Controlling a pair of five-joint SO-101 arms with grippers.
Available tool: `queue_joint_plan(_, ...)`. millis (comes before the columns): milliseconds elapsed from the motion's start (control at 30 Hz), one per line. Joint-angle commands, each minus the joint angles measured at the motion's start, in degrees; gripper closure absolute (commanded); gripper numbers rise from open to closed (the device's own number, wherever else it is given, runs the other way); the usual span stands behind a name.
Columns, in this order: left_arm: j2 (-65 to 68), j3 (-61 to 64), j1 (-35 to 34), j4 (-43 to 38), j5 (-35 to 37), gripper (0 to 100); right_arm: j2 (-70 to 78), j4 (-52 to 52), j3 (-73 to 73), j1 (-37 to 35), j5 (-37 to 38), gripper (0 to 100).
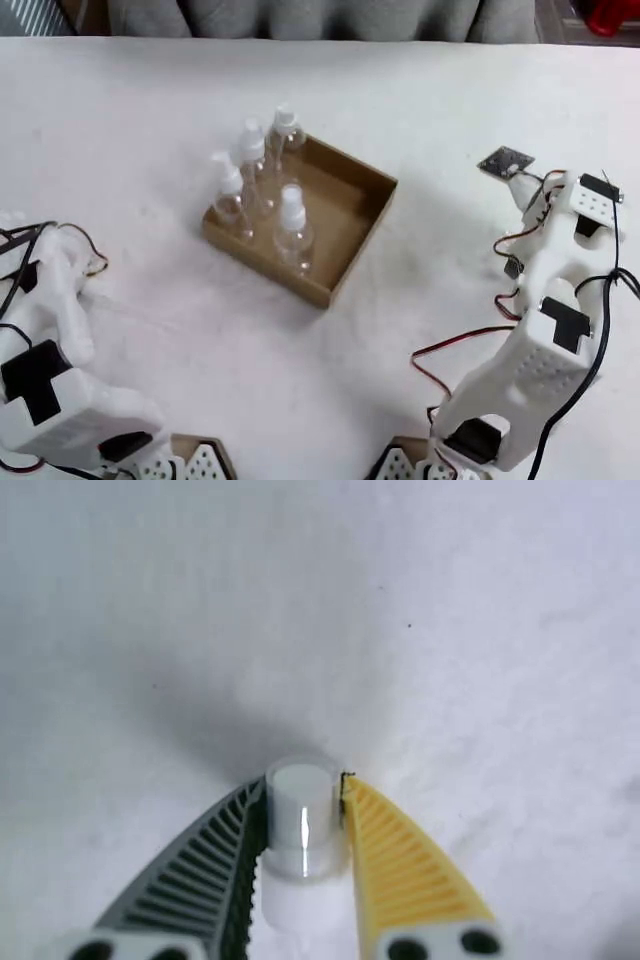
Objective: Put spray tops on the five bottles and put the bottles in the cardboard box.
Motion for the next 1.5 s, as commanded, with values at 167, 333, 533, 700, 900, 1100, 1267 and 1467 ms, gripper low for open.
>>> queue_joint_plan(167,-0.6,-1.2,1.0,-1.5,-0.6,98,-9.4,11.6,-7.9,1.7,-14.1,98.2)
queue_joint_plan(333,-1.3,-1.2,1.0,-0.8,-0.3,98,-16.4,16.7,-7.6,1.2,-25.1,98.2)
queue_joint_plan(533,-10.3,-1.4,2.3,3.9,-0.4,98,-26.1,17.3,-0.5,-3.5,-33.8,98.2)
queue_joint_plan(700,-23.5,-1.5,8.1,9.9,-0.4,98,-39.9,17.0,5.8,-8.7,-41.3,98.2)
queue_joint_plan(900,-34.2,-2.7,12.4,13.9,-0.5,98,-54.0,16.9,8.7,-14.7,-47.5,98.1)
queue_joint_plan(1100,-35.7,-9.6,12.5,18.7,-0.5,98,-63.3,12.4,13.6,-26.4,-47.6,98.1)
queue_joint_plan(1267,-35.8,-19.5,12.4,26.0,-0.5,98,-74.2,11.6,15.9,-35.7,-47.9,98.2)
queue_joint_plan(1467,-35.8,-31.8,12.4,32.5,-0.6,98,-86.1,7.0,25.2,-49.5,-47.9,98.2)
